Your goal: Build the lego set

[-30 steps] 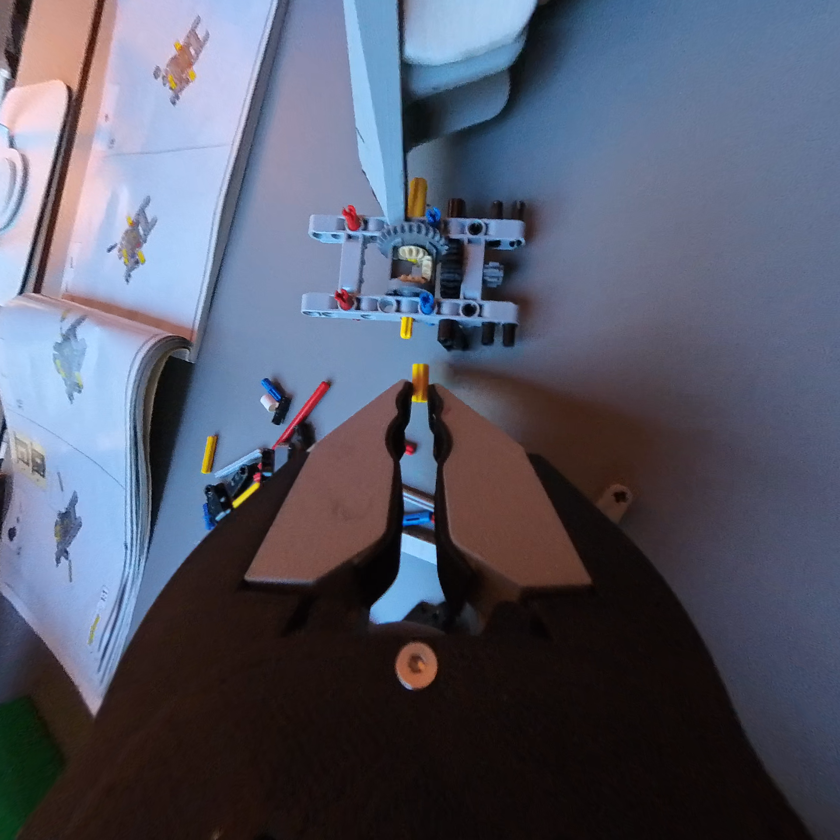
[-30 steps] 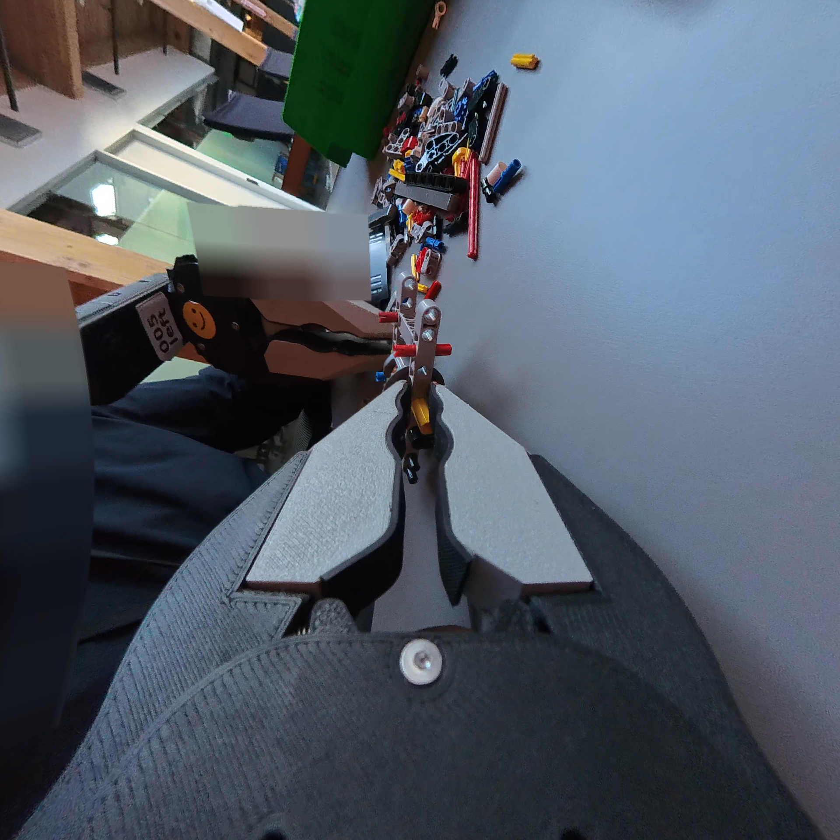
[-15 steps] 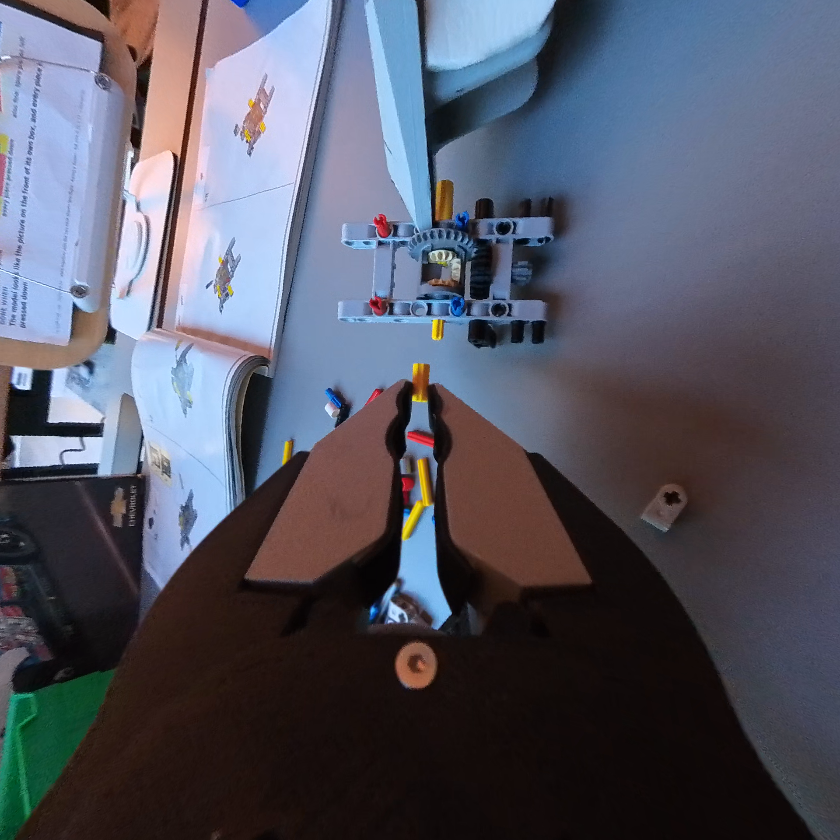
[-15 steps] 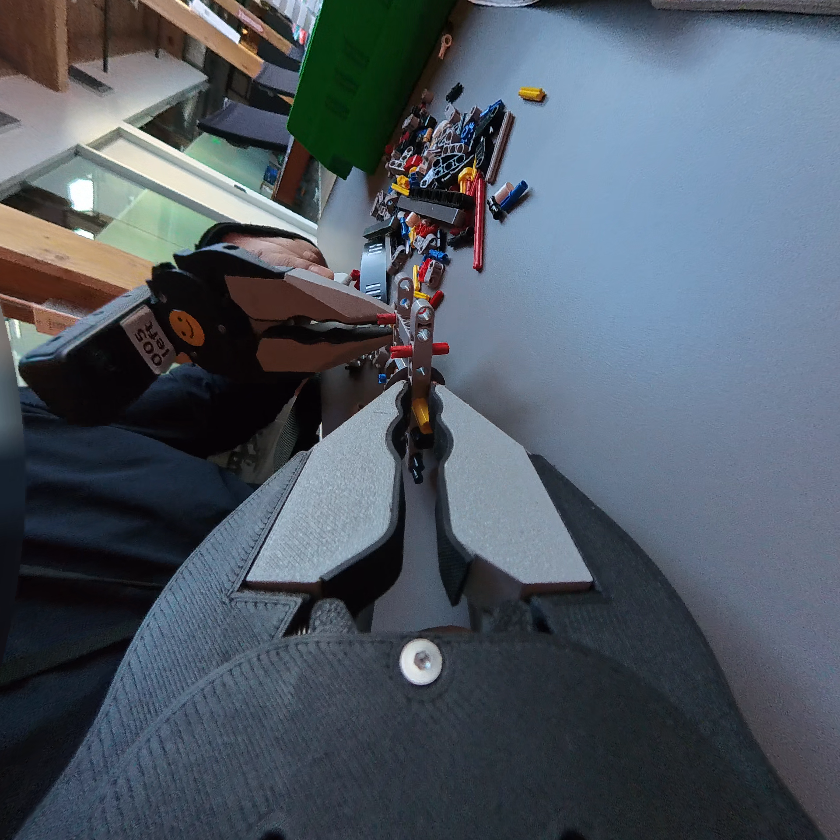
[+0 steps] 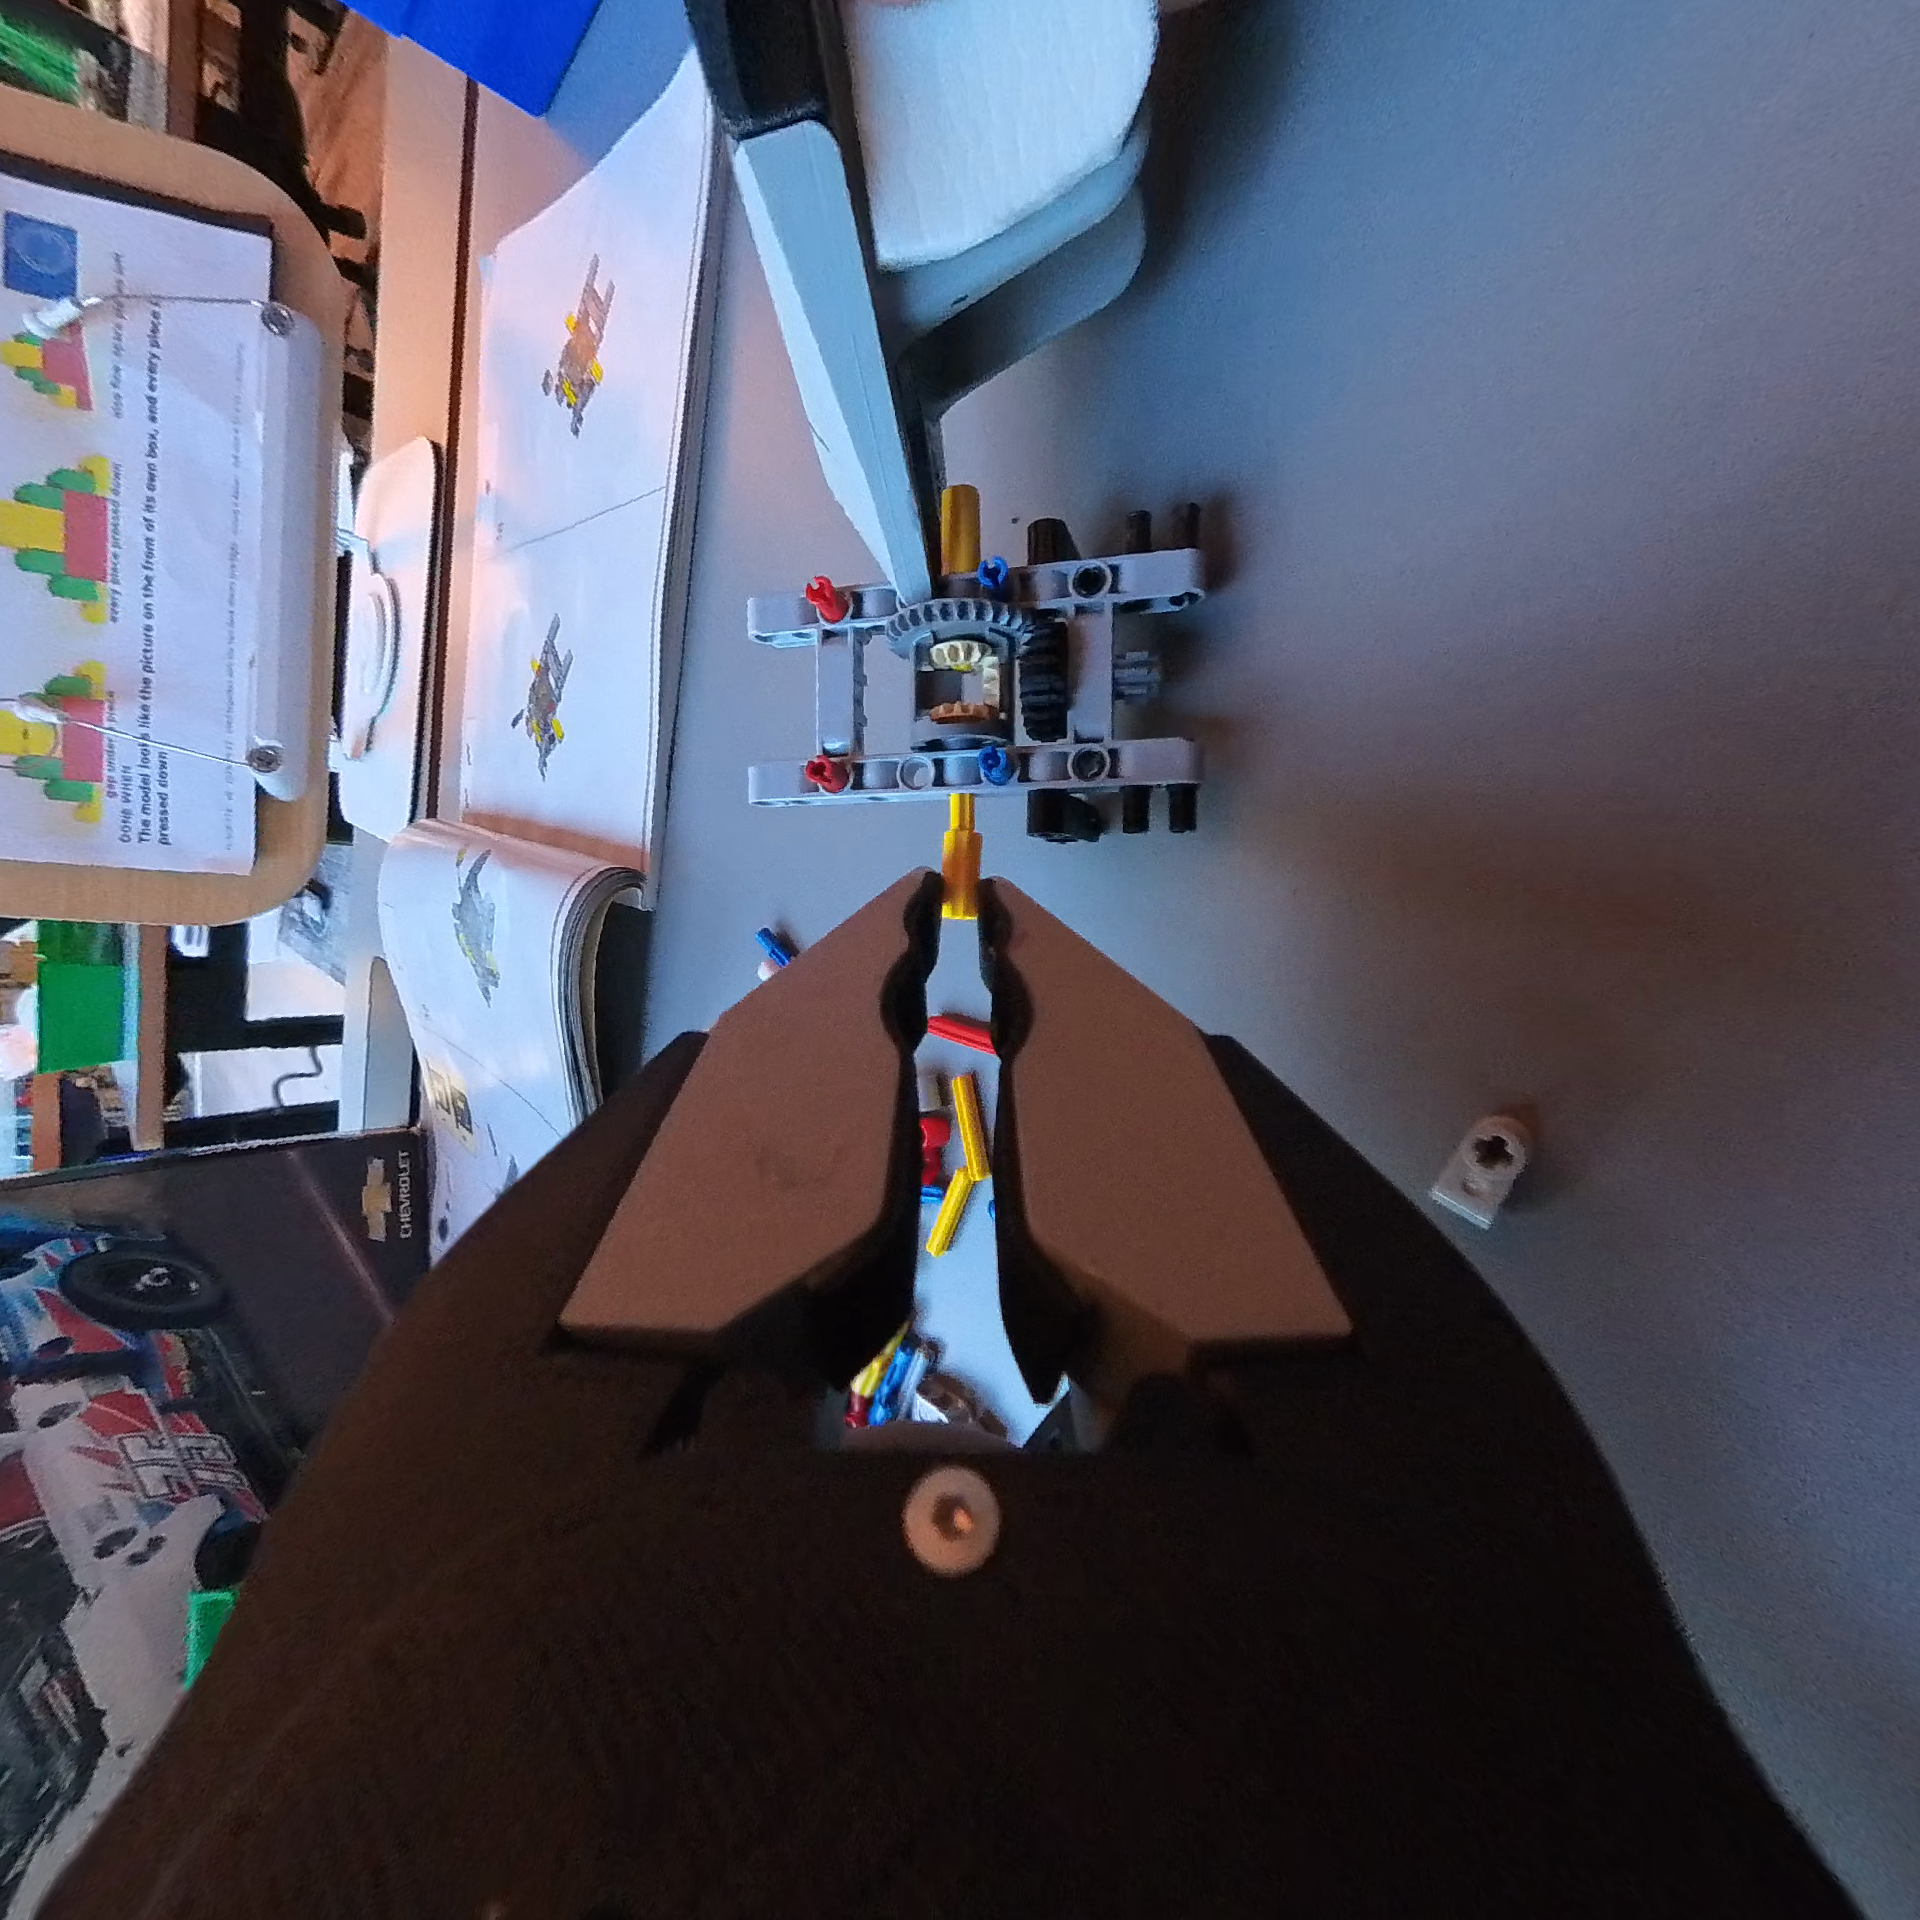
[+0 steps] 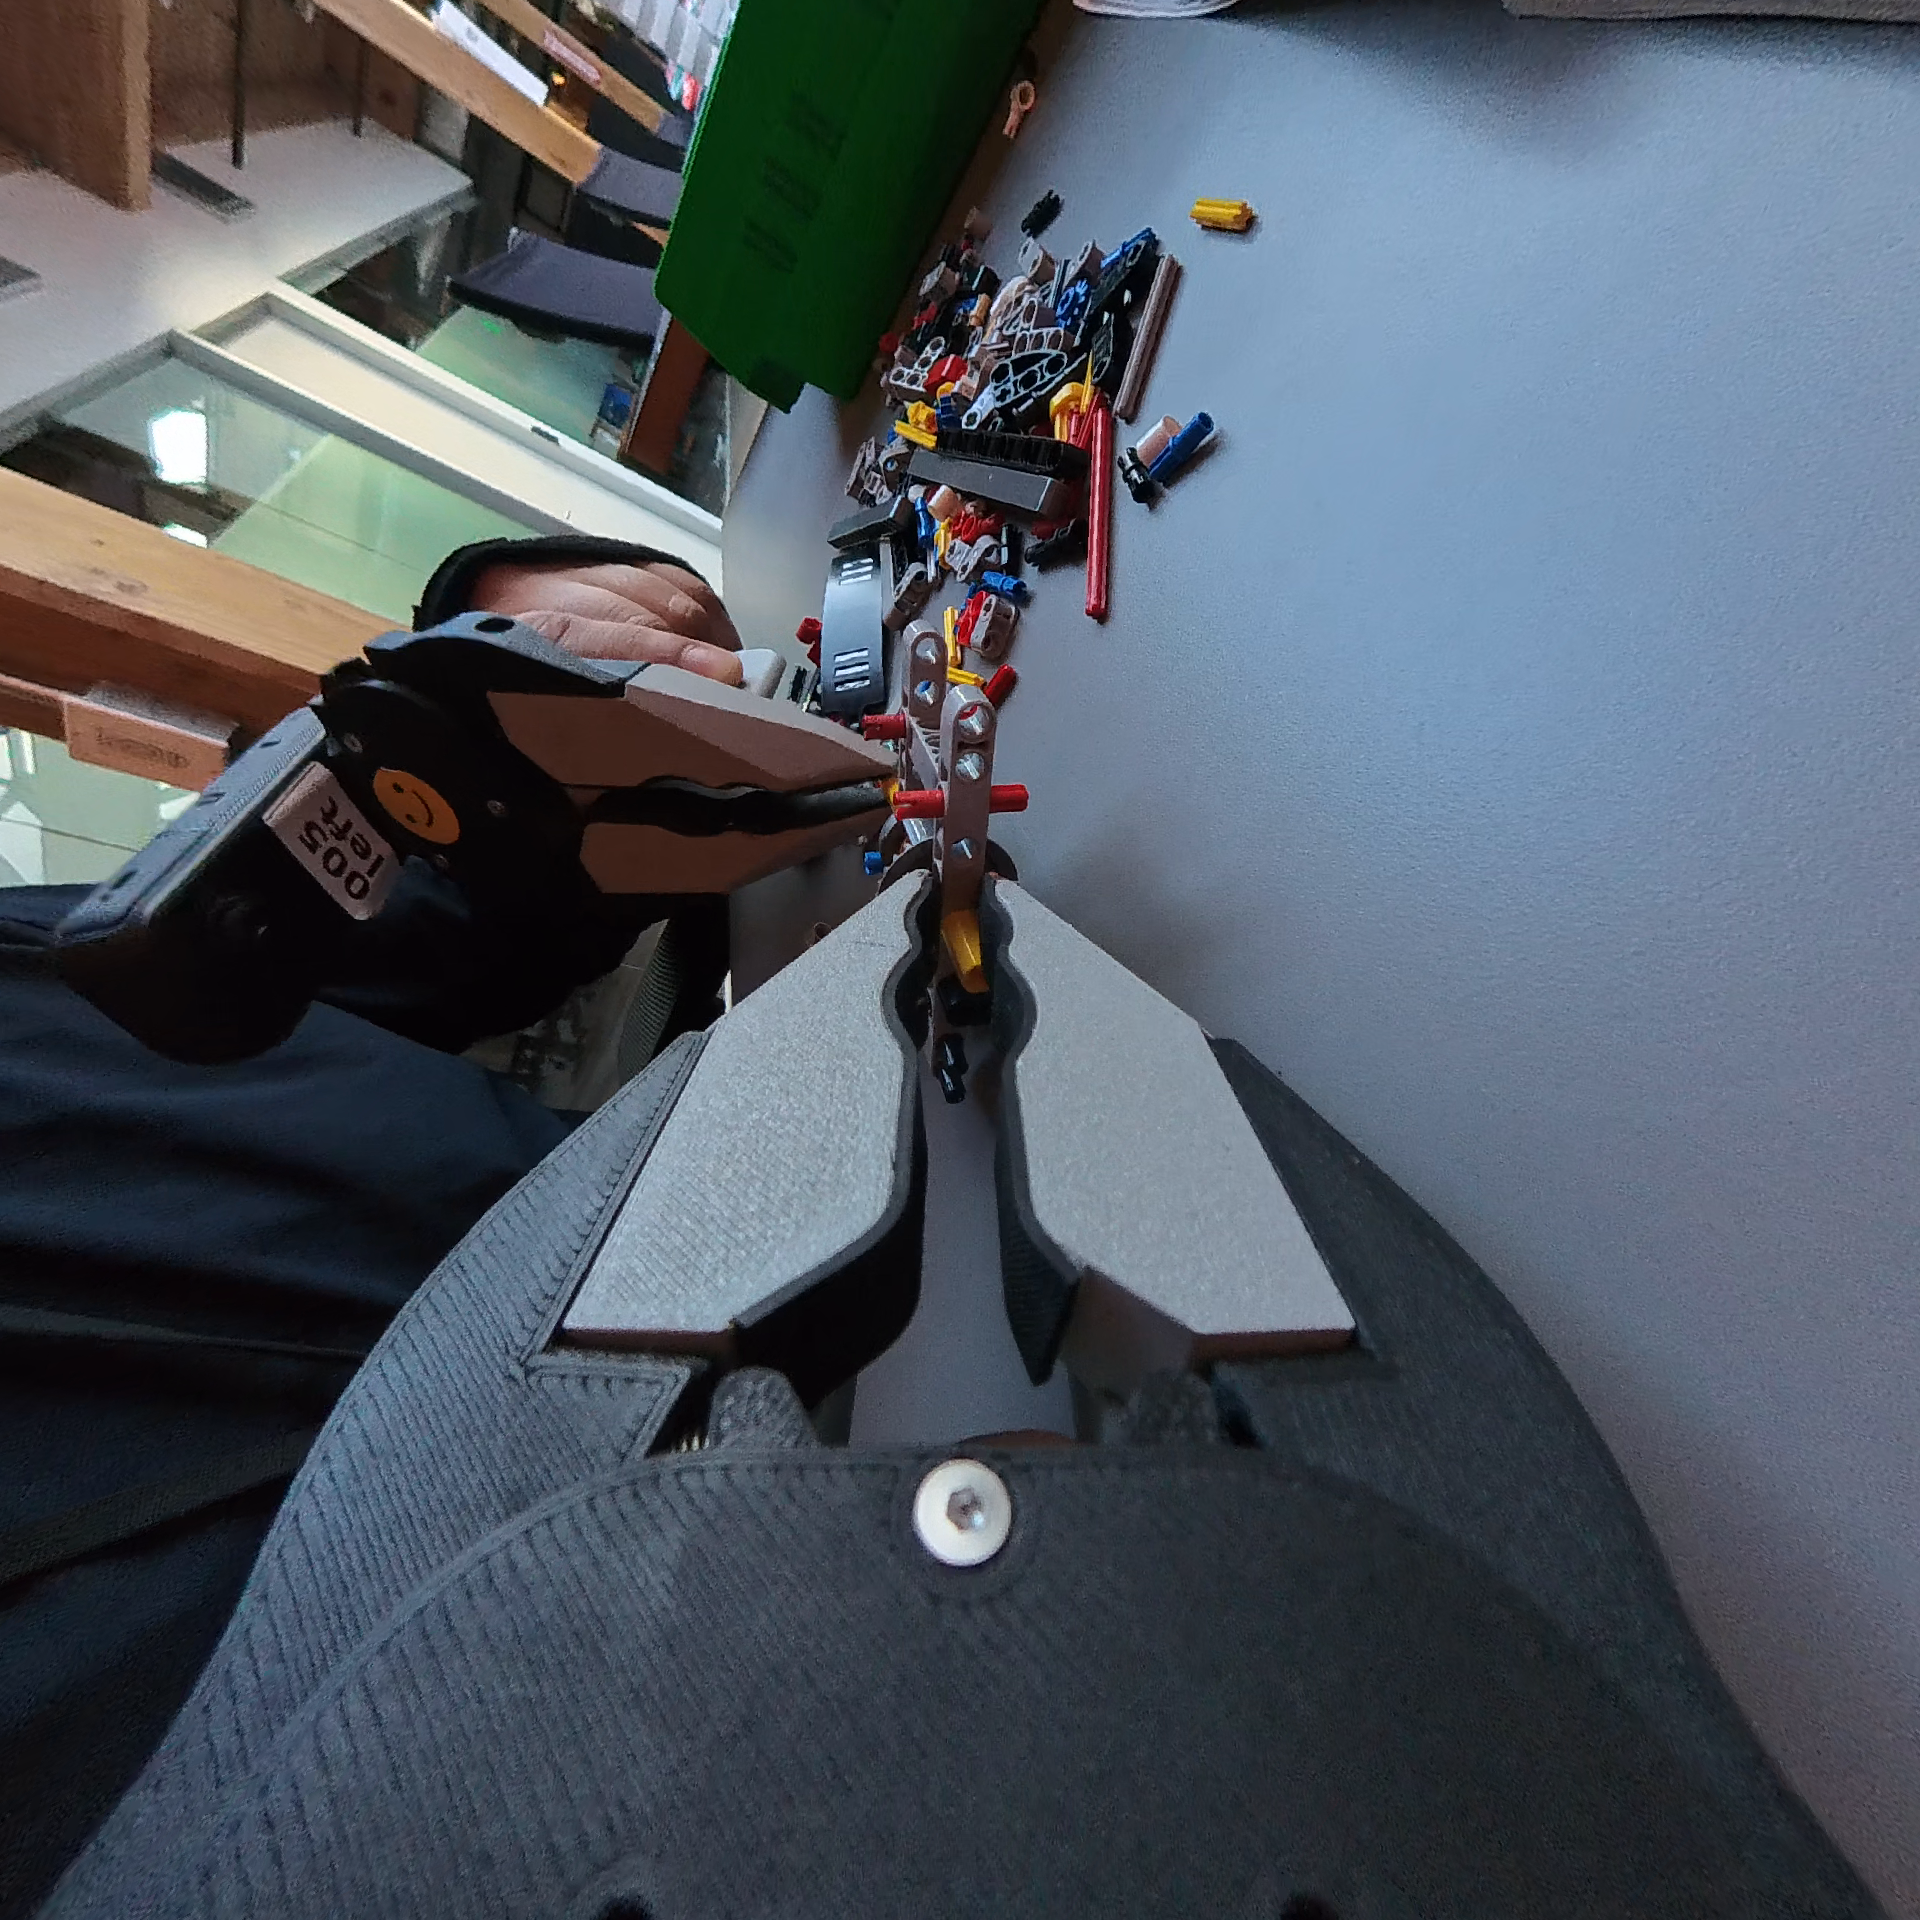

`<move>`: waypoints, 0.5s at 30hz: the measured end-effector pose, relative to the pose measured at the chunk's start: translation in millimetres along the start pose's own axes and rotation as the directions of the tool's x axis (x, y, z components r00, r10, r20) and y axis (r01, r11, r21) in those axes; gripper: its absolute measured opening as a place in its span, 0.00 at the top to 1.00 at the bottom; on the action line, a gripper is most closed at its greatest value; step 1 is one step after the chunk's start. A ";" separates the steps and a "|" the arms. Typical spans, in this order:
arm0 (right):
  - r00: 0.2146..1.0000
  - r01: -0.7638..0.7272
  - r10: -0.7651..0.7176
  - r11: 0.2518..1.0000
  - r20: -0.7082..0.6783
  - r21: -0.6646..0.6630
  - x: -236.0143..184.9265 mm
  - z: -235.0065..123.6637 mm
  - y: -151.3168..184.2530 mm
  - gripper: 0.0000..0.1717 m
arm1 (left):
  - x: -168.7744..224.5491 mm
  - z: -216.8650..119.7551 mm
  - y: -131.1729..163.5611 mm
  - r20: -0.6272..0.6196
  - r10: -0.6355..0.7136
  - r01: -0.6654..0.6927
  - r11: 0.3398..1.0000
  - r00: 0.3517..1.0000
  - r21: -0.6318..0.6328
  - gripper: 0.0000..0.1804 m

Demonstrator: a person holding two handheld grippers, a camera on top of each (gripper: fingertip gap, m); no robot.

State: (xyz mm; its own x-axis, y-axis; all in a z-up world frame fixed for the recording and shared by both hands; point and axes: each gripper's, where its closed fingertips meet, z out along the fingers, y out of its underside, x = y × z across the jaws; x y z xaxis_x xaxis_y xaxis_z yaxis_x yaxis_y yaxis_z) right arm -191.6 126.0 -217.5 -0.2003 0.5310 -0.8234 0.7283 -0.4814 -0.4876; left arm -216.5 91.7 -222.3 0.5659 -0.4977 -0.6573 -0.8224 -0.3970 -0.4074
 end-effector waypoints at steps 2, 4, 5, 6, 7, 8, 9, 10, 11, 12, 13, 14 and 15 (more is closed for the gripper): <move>1.000 -0.005 0.005 1.000 0.003 -0.002 -0.1 0.3 0.4 0.98 | -1.5 -0.1 0.2 0.021 0.022 -0.022 1.000 1.000 0.002 0.98; 1.000 -0.012 0.012 1.000 0.006 -0.004 0.1 0.9 0.8 0.98 | -2.5 -0.4 0.7 0.045 0.057 -0.057 0.998 0.997 0.003 0.98; 1.000 -0.015 0.015 1.000 0.006 -0.004 0.1 1.0 0.7 0.97 | -2.9 -0.3 0.9 0.060 0.076 -0.077 0.997 0.995 0.005 0.98; 1.000 -0.017 0.017 1.000 0.007 -0.003 0.1 1.3 0.6 0.97 | -3.0 -0.2 1.2 0.074 0.096 -0.097 0.995 0.993 0.006 0.98; 1.000 -0.020 0.020 1.000 0.008 -0.002 0.2 1.6 0.3 0.98 | -2.1 -0.1 1.5 0.082 0.115 -0.116 0.993 0.990 0.007 0.98; 1.000 -0.024 0.024 1.000 0.009 -0.001 0.3 2.0 0.3 0.97 | -1.5 0.1 1.6 0.092 0.130 -0.131 0.991 0.987 0.008 0.98; 1.000 -0.027 0.027 1.000 0.011 -0.001 0.3 2.3 0.2 0.98 | -1.6 0.0 1.6 0.105 0.142 -0.143 0.990 0.984 0.010 0.98; 0.999 -0.030 0.030 1.000 0.013 -0.001 0.2 2.8 0.1 0.98 | -1.8 0.0 1.8 0.115 0.150 -0.152 0.988 0.982 0.012 0.98; 0.999 -0.032 0.032 0.999 0.014 -0.002 0.2 3.2 0.3 0.98 | -2.4 -0.1 2.0 0.124 0.154 -0.156 0.988 0.980 0.013 0.98; 0.999 -0.034 0.034 0.999 0.014 -0.001 0.3 3.7 0.1 0.98 | -2.6 0.1 2.5 0.128 0.152 -0.155 0.988 0.980 0.013 0.98; 0.999 -0.037 0.037 0.999 0.014 0.001 0.5 4.0 -0.3 0.98 | -3.1 0.6 3.1 0.132 0.149 -0.152 0.988 0.980 0.012 0.98; 0.999 -0.042 0.041 0.999 0.014 0.004 0.7 4.3 -0.6 0.98 | -3.2 1.0 3.6 0.135 0.145 -0.148 0.989 0.980 0.013 0.98; 0.999 -0.047 0.047 0.999 0.016 0.005 0.9 4.7 -0.7 0.98 | -3.4 1.0 3.8 0.139 0.141 -0.144 0.989 0.980 0.013 0.98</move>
State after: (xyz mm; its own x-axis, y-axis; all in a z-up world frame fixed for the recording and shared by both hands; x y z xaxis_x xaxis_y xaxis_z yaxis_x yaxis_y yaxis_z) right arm -195.4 123.6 -219.2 -0.1762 0.4965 -0.8500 0.7337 -0.5094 -0.4497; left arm -221.6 92.7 -222.2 0.4305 -0.4371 -0.7897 -0.8962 -0.3111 -0.3164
